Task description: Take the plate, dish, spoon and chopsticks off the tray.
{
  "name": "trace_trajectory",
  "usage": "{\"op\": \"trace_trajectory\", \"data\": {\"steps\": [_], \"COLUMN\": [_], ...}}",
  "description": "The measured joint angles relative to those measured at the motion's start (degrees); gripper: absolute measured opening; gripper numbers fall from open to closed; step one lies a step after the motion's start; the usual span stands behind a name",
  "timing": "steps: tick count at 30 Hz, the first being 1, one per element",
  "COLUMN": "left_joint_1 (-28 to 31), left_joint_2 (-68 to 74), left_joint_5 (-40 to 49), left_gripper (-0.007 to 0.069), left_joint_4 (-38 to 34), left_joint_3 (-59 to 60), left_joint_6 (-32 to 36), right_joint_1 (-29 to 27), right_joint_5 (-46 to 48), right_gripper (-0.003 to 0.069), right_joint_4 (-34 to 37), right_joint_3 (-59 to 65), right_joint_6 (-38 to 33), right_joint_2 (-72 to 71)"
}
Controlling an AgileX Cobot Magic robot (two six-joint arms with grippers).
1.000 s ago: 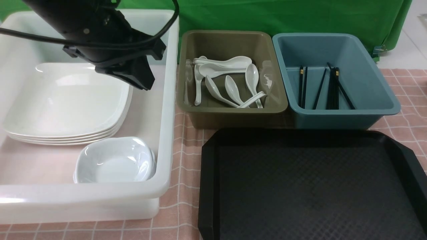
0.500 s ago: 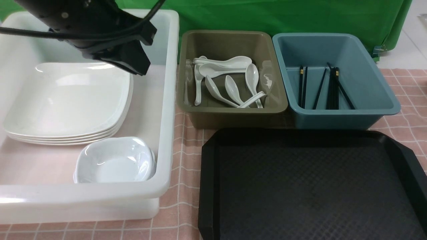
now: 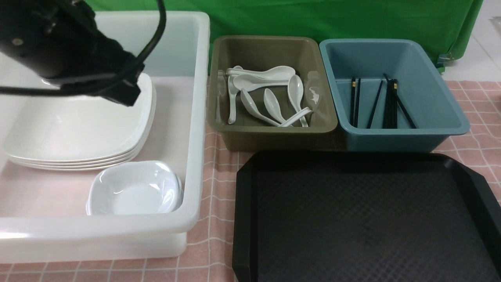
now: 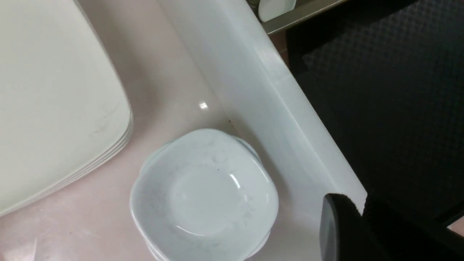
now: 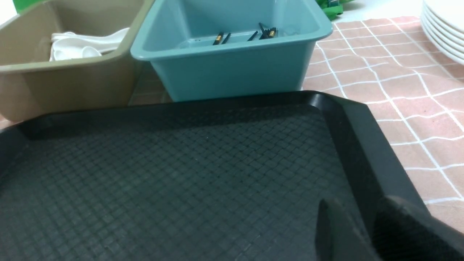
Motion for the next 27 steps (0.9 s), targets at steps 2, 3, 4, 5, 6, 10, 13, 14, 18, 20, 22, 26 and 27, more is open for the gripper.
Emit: {"op": "trace_trajectory", "data": {"steps": [2, 3, 4, 5, 6, 10, 13, 14, 18, 20, 22, 26, 27], "left_joint_1": [0.0, 0.0, 0.0, 0.0, 0.0, 0.0, 0.0, 0.0, 0.0, 0.0, 0.0, 0.0, 0.0], "left_joint_2": [-1.75, -2.07, -3.28, -4.02, -5.19, -10.11, -15.4, -17.11, -27.59, -32.87, -38.1, -47.7, -48.1], "left_joint_5": [-0.06, 0.0, -0.06, -0.06, -0.06, -0.06, -0.06, -0.06, -5.71, -9.93, -13.9, -29.2, -30.84], "left_gripper": [0.0084, 0.0085, 0.0089, 0.009, 0.0091, 0.0092, 0.0092, 0.0092, 0.0051, 0.0013, 0.0, -0.0003, -0.0003], "left_joint_4": [0.26, 0.26, 0.26, 0.3, 0.3, 1.22, 1.62, 1.62, 0.26, -1.44, -3.58, -10.27, -10.54], "left_joint_3": [0.83, 0.99, 1.73, 2.23, 3.15, 7.52, 12.59, 14.15, 23.9, 28.96, 33.49, 44.73, 45.74], "left_joint_6": [0.11, 0.11, 0.11, 0.11, 0.11, 0.11, 0.11, 0.11, -2.49, -3.22, -3.94, -4.64, -4.64], "right_joint_1": [0.0, 0.0, 0.0, 0.0, 0.0, 0.0, 0.0, 0.0, 0.0, 0.0, 0.0, 0.0, 0.0], "right_joint_5": [-0.01, -0.01, 0.03, 0.03, 0.03, 0.03, 0.1, 0.17, 0.2, 0.25, 0.24, 0.24, 0.24], "right_gripper": [0.0225, 0.0225, 0.023, 0.0233, 0.0234, 0.0238, 0.0239, 0.0239, 0.0239, 0.0239, 0.0239, 0.0239, 0.0239], "right_joint_4": [-0.05, -0.05, -0.05, -0.05, -0.05, -0.11, -0.11, -0.11, -0.11, -0.11, -0.11, -0.16, -0.16], "right_joint_3": [-0.04, -0.04, -0.04, -0.04, -0.04, -0.04, -0.06, -0.06, -0.06, -0.06, -0.06, -0.06, -0.06], "right_joint_6": [-2.15, -2.86, -5.13, -6.51, -7.41, -8.72, -8.9, -8.9, -8.9, -8.9, -8.9, -8.85, -8.85], "right_joint_2": [0.0, 0.0, 0.0, 0.0, 0.0, 0.0, 0.0, 0.0, 0.0, 0.0, 0.0, 0.0, 0.0]}}
